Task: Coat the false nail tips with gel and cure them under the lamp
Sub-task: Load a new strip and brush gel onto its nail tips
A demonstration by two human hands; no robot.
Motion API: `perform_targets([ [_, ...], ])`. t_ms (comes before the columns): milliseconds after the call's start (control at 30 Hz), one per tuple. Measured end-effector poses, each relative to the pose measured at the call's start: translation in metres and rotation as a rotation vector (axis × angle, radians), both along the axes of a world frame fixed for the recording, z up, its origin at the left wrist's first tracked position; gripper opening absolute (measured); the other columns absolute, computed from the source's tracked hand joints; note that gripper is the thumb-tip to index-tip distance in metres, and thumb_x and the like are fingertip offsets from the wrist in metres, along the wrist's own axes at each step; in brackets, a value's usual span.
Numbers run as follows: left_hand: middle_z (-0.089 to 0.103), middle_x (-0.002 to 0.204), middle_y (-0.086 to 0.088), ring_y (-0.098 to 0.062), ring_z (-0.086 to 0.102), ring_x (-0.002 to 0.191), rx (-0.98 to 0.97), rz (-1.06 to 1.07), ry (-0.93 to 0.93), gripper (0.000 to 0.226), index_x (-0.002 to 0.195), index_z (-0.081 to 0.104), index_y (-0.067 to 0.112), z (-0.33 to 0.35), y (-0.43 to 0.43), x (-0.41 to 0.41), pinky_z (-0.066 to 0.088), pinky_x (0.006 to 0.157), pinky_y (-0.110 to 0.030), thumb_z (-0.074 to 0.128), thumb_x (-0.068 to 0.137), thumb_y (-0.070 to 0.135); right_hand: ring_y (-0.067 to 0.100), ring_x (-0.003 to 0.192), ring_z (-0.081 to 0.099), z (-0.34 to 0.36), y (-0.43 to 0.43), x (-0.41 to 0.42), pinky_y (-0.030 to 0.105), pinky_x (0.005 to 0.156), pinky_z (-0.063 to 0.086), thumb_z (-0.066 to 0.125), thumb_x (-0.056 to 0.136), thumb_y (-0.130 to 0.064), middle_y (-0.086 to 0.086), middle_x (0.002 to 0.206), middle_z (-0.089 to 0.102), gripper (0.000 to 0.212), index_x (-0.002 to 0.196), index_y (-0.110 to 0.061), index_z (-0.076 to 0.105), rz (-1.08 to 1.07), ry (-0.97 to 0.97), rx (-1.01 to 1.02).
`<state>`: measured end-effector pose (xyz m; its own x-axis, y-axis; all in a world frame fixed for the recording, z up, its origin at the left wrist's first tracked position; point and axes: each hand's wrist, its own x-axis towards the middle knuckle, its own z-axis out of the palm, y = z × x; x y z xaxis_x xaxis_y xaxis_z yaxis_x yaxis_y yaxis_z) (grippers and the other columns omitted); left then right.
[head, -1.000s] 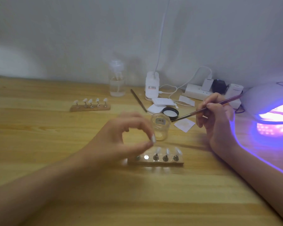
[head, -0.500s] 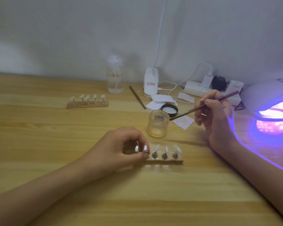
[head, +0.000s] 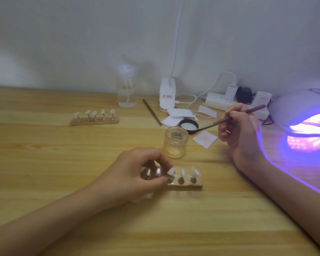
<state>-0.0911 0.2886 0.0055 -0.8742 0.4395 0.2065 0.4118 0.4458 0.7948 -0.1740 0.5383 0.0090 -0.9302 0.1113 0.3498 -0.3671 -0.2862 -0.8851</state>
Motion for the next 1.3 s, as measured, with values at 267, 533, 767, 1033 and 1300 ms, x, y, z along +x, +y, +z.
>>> perform_targets([
  [267, 0.066, 0.085, 0.013, -0.013, 0.061, 0.081, -0.018, -0.037, 0.113, 0.012, 0.081, 0.069, 0.027, -0.004, 0.001, -0.003, 0.041, 0.069, -0.015, 0.078, 0.080, 0.020, 0.010, 0.050, 0.051, 0.001, -0.001, 0.000, 0.019, 0.044, 0.039, 0.049, 0.086, -0.015, -0.003, 0.059, 0.054, 0.015, 0.073, -0.020, 0.054, 0.044, 0.006, -0.034],
  [533, 0.061, 0.099, 0.016, -0.009, 0.060, 0.099, -0.117, 0.029, 0.476, 0.002, 0.079, 0.067, 0.029, -0.001, 0.004, 0.008, 0.044, 0.086, -0.042, 0.068, 0.078, 0.031, 0.017, 0.048, 0.052, 0.017, -0.017, 0.005, 0.023, 0.045, 0.043, 0.057, 0.096, -0.016, 0.002, 0.059, 0.059, 0.020, 0.078, -0.021, 0.053, 0.109, 0.175, 0.394],
  [767, 0.074, 0.091, -0.002, -0.012, 0.067, 0.075, 0.453, 0.037, 0.021, 0.017, 0.083, 0.063, 0.016, 0.018, -0.006, -0.006, 0.051, 0.065, -0.023, 0.078, 0.083, 0.025, 0.014, 0.048, 0.047, 0.014, -0.034, 0.010, 0.025, 0.046, 0.041, 0.054, 0.094, -0.019, 0.001, 0.058, 0.055, 0.015, 0.083, -0.009, 0.050, 0.135, 0.218, 0.643],
  [1033, 0.068, 0.076, 0.010, -0.006, 0.054, 0.060, 0.502, 0.136, -0.152, 0.009, 0.080, 0.074, 0.030, 0.017, 0.000, -0.046, 0.043, 0.057, -0.018, 0.073, 0.074, 0.036, 0.016, 0.047, 0.047, 0.013, -0.032, 0.010, 0.025, 0.043, 0.040, 0.054, 0.094, -0.018, 0.001, 0.058, 0.056, 0.016, 0.081, -0.011, 0.049, 0.119, 0.185, 0.544],
  [1300, 0.075, 0.086, -0.002, -0.006, 0.060, 0.062, 0.586, 0.179, -0.139, 0.008, 0.083, 0.079, 0.028, 0.001, 0.005, -0.055, 0.045, 0.053, -0.015, 0.073, 0.077, 0.028, 0.012, 0.053, 0.053, -0.003, -0.016, 0.007, 0.021, 0.044, 0.043, 0.052, 0.101, -0.016, -0.001, 0.060, 0.058, 0.019, 0.082, -0.016, 0.052, 0.008, 0.018, 0.172],
])
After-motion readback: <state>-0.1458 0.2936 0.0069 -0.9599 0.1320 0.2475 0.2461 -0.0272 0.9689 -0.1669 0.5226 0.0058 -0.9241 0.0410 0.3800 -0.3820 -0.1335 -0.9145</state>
